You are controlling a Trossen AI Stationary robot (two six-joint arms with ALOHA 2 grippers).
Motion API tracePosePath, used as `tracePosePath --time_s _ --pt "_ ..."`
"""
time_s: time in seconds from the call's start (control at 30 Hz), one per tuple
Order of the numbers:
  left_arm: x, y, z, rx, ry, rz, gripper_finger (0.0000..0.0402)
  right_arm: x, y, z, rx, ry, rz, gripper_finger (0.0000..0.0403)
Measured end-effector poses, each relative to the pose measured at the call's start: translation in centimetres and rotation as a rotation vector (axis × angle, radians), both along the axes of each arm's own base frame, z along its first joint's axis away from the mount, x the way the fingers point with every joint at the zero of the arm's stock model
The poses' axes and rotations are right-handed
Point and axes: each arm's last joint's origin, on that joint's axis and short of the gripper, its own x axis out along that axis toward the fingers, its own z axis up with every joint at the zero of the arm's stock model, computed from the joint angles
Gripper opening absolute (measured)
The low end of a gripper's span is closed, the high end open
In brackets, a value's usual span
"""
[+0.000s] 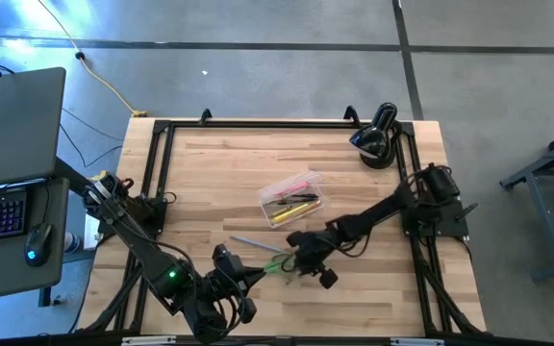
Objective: Pick & place school supplies into a supply box
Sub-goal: Put the green crayon into the supply box
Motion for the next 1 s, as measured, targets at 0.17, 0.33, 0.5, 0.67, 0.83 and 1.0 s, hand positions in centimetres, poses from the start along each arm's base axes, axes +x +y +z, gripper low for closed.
tracePosePath --time_s 0.17,0.33,0.5,0.67,0.83,1.0 --pt "0.0 0.0 0.0 -0.001 -0.001 0.0 0.0067 0.8 -1.0 -1.3 -0.006 -0.004 -0.025 0.0091" --pt "0.0 0.0 0.0 -0.009 -0.003 0.002 0.0067 1.3 -1.3 -2.7 0.106 0.038 0.004 0.0092" --pt "0.0 0.0 0.0 -0.012 -0.002 0.0 0.0067 1.1 -0.4 -3.8 0.08 0.046 0.006 0.0088" --pt "0.0 0.0 0.0 -0.013 -0.001 0.0 0.0067 0.9 0.2 -3.7 0.033 0.032 -0.009 0.0087" --pt "0.1 -0.1 0.1 -0.024 -0.011 -0.001 0.0067 -0.6 -0.2 -5.0 0.037 0.033 -0.012 0.0087" --pt "0.1 -0.2 0.1 -0.031 -0.016 -0.002 0.0067 -4.4 -1.4 -6.9 0.138 -0.099 -0.059 0.0087"
